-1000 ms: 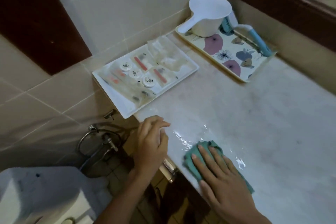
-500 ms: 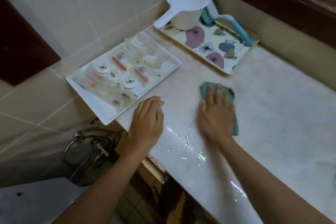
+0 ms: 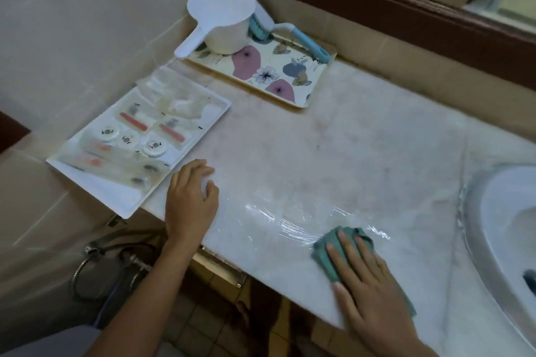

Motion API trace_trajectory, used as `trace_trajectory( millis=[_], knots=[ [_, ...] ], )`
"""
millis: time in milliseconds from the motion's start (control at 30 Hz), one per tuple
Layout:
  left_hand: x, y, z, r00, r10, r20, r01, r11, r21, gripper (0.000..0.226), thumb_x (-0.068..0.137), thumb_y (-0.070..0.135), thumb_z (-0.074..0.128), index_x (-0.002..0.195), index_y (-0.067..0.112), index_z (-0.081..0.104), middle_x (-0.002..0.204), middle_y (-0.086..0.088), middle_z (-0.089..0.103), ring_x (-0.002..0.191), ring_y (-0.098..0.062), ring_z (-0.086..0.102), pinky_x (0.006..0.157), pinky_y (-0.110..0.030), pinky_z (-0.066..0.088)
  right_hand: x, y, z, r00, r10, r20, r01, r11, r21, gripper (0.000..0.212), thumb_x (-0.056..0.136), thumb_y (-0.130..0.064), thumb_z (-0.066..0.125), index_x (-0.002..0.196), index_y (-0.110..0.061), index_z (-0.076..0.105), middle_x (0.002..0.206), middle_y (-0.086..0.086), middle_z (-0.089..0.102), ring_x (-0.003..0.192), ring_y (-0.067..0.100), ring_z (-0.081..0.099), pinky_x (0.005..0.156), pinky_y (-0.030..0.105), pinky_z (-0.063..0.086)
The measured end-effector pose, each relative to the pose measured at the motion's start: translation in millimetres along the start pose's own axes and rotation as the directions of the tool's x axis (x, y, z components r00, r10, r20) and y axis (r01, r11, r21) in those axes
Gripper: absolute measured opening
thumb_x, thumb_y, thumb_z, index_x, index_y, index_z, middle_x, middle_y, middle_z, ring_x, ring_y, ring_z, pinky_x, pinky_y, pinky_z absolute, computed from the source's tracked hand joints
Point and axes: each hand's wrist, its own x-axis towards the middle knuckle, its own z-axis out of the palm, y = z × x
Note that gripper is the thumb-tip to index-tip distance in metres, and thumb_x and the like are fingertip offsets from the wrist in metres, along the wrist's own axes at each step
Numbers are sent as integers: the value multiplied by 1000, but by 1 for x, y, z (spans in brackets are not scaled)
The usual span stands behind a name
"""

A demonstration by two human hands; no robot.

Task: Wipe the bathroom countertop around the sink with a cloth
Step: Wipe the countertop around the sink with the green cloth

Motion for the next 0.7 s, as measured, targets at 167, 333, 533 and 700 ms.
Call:
trace_trajectory(
  millis=[167, 333, 533, 700],
  knots=[
    [0, 2, 1, 1000, 4, -6, -4, 1000, 17, 26, 83, 7, 59, 107, 15, 65, 126, 2, 58, 115, -20, 48, 93, -36, 42, 34, 72, -17, 911, 401, -100, -398, 916, 45, 62, 93, -46, 20, 152, -29, 17, 161, -4, 11, 147, 21, 12, 113, 39, 19],
    [0, 0, 2, 1000, 16, -10, -16, 1000, 24, 26, 84, 8, 59, 108, 16, 65, 127, 3, 57, 115, -19, 48, 90, -37, 43, 131, 76, -23, 754, 632, -178, -638, 770, 32, 58, 99, -33, 24, 152, -12, 18, 159, 15, 13, 145, 36, 12, 114, 52, 20],
    [2, 0, 3, 1000, -27, -11, 26, 999, -26, 25, 82, 7, 60, 105, 16, 66, 126, 3, 57, 115, -21, 49, 90, -35, 41, 170, -46, -5, 870, 478, -123, -470, 878, 88, 59, 99, -35, 28, 154, -20, 12, 162, 9, 3, 147, 33, 7, 114, 49, 19],
    [6, 32, 10, 996, -81, 43, 83, 995, -61, 26, 81, 8, 63, 104, 19, 69, 136, -2, 50, 124, -25, 43, 102, -40, 35, 67, -100, 17, 999, 45, -16, -44, 997, 58, 58, 98, -41, 31, 153, -31, 16, 162, -3, 6, 148, 23, 8, 115, 42, 12]
  ],
)
